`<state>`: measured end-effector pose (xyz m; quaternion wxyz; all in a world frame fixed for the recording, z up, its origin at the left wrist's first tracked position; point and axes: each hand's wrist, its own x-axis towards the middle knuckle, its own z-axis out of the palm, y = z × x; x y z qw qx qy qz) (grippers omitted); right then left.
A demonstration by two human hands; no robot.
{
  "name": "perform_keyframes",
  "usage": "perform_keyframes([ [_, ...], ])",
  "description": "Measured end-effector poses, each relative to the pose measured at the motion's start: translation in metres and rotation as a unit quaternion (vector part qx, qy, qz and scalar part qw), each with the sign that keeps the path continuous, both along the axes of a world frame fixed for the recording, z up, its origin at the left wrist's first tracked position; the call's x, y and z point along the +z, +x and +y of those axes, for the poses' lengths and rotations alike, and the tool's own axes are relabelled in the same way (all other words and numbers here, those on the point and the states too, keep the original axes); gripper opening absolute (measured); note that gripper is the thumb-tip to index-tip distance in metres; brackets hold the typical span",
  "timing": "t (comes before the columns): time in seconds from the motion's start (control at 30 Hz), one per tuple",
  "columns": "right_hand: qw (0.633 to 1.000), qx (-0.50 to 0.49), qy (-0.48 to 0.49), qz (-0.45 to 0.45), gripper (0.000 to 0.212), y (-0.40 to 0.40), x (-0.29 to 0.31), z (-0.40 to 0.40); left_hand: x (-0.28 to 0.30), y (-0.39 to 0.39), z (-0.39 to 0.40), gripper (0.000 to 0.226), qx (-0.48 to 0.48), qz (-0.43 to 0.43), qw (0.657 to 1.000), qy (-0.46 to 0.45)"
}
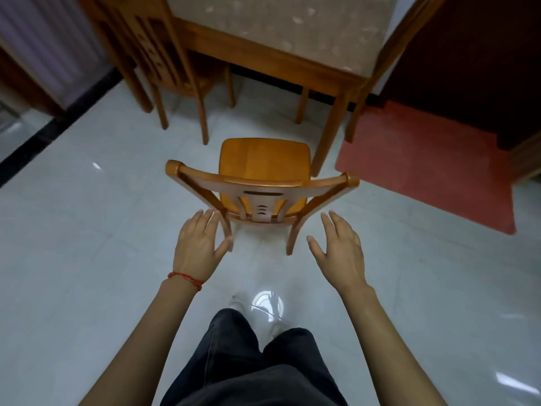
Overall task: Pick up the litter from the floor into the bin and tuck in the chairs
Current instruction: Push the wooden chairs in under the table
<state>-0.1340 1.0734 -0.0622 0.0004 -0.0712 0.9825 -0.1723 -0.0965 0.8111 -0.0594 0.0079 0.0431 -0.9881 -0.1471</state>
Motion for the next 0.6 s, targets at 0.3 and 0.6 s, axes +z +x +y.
perform_keyframes([
  [0.3,0.949,-0.162,-0.261,-0.067,0.045,-0.058,0.006,-0.04,0.009,-0.06,0.014,0.053,0.223,0.049,0.947,0.227],
  [0.6,0.878,-0.268,-0.377,-0.125,0.04,-0.096,-0.006,-0.063,0.001,-0.103,0.017,0.039,0.328,0.047,0.869,0.367],
])
